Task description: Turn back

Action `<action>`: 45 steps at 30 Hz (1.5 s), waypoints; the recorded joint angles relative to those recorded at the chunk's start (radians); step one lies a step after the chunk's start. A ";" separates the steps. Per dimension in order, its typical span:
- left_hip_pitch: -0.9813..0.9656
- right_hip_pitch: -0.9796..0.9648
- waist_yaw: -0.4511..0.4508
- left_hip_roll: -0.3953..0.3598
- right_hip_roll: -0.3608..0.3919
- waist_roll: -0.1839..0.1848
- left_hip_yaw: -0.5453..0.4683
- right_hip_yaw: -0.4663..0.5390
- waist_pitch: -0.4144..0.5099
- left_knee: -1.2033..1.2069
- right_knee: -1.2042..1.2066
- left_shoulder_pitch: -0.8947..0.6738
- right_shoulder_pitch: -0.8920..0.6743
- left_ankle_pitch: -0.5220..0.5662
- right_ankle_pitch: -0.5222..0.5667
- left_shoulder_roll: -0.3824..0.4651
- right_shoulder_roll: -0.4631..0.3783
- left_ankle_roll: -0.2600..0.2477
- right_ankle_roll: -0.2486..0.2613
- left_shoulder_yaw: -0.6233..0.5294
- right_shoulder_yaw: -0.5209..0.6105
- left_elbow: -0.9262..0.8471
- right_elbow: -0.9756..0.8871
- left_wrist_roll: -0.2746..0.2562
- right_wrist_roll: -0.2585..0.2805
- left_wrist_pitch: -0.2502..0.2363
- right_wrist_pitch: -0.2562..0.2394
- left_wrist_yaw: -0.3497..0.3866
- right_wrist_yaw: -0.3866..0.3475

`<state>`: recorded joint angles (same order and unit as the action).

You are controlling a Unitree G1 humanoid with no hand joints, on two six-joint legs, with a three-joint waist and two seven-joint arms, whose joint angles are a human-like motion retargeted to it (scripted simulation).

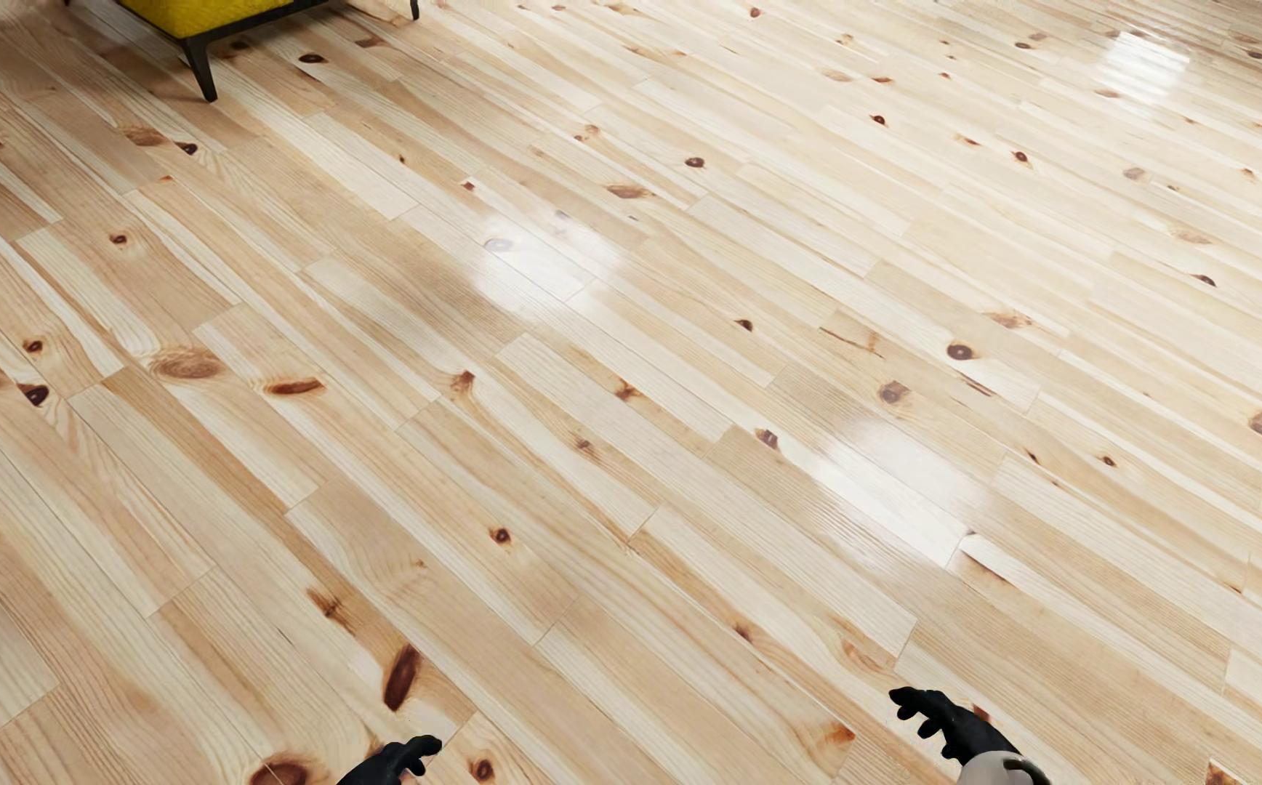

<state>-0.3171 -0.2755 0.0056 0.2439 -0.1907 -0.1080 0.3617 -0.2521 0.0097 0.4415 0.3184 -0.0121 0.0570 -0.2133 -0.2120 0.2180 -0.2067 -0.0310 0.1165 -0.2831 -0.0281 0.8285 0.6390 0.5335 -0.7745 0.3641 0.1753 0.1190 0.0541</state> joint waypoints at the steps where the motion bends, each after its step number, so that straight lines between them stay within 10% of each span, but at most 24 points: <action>1: 0.004 -0.004 0.001 0.017 0.013 0.003 0.004 0.009 -0.002 0.010 0.016 0.044 -0.012 -0.007 -0.014 -0.010 -0.002 -0.009 -0.006 0.011 0.001 0.006 -0.038 -0.013 0.006 0.011 -0.021 -0.009 -0.019; 6: 0.053 0.025 -0.004 0.068 0.061 0.031 0.028 0.037 -0.013 0.019 0.027 0.202 0.014 -0.020 -0.046 -0.103 0.037 -0.042 -0.031 0.084 0.002 0.139 -0.123 -0.062 0.067 0.101 -0.055 -0.100 -0.070; 10: 0.105 0.058 -0.009 0.080 0.072 0.067 0.050 0.052 -0.021 0.012 0.032 0.269 0.068 -0.024 -0.065 -0.157 0.074 -0.059 -0.037 0.160 -0.021 0.127 -0.062 -0.085 0.055 0.075 0.000 -0.141 -0.053; 20: 0.164 0.120 -0.047 0.036 0.032 0.122 0.006 -0.002 -0.033 -0.037 0.071 -0.007 0.276 -0.006 -0.115 -0.013 0.166 -0.070 -0.041 -0.051 -0.144 0.039 0.174 0.128 0.065 -0.002 0.102 -0.111 -0.014; 27: 0.136 0.097 -0.062 0.029 0.030 0.130 -0.005 -0.014 -0.029 -0.051 0.059 -0.075 0.268 0.001 -0.107 -0.053 0.169 -0.067 -0.043 -0.106 -0.166 -0.070 0.154 0.063 0.038 -0.046 0.081 -0.057 -0.007; 38: 0.074 0.019 -0.049 0.079 0.080 0.135 0.019 0.009 -0.011 -0.049 0.043 0.067 0.147 0.011 -0.085 -0.043 0.132 -0.086 -0.060 -0.127 -0.118 0.122 -0.005 0.021 0.059 0.049 -0.020 -0.151 -0.066; 45: 0.007 0.018 -0.036 0.116 0.119 0.135 -0.075 -0.071 0.001 -0.040 0.045 0.080 0.183 0.034 -0.109 0.032 0.170 -0.118 -0.096 -0.079 -0.129 0.082 0.042 0.011 0.064 0.050 0.005 -0.128 -0.070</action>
<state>-0.3098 -0.2580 -0.0305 0.3595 -0.0718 0.0270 0.2863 -0.3229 0.0110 0.4019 0.3639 0.0680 0.2403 -0.1796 -0.3209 0.2497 -0.0370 -0.1486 0.0201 -0.3622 -0.1570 0.9106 0.6806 0.5448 -0.7108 0.4143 0.1803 -0.0088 -0.0156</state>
